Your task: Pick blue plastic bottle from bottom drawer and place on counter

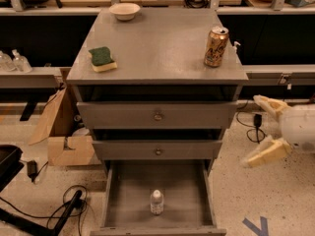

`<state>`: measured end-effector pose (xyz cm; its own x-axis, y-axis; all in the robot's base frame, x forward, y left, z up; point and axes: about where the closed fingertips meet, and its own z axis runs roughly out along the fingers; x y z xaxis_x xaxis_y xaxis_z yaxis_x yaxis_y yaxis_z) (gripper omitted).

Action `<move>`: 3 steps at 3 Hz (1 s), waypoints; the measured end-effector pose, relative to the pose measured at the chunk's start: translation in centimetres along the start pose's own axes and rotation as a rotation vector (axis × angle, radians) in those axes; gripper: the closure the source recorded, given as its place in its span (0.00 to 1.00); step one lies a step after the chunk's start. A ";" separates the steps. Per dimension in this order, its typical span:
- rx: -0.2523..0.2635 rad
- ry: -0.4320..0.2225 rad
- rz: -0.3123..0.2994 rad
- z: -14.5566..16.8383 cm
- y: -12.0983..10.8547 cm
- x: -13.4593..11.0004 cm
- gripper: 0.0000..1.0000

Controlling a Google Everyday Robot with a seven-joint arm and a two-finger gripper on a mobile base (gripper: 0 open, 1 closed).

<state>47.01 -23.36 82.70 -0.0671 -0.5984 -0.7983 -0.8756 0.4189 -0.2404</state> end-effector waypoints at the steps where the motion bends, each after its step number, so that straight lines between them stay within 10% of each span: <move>1: 0.008 -0.166 -0.040 -0.2 0.8 1.7 0.00; 3: 0.003 -0.199 -0.122 0.5 1.5 2.9 0.00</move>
Offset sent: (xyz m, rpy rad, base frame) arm -0.0092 -0.0084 -0.0140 0.1252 -0.1016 0.0554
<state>45.76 -24.13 79.77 0.1348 -0.4985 -0.8563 -0.8703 0.3536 -0.3429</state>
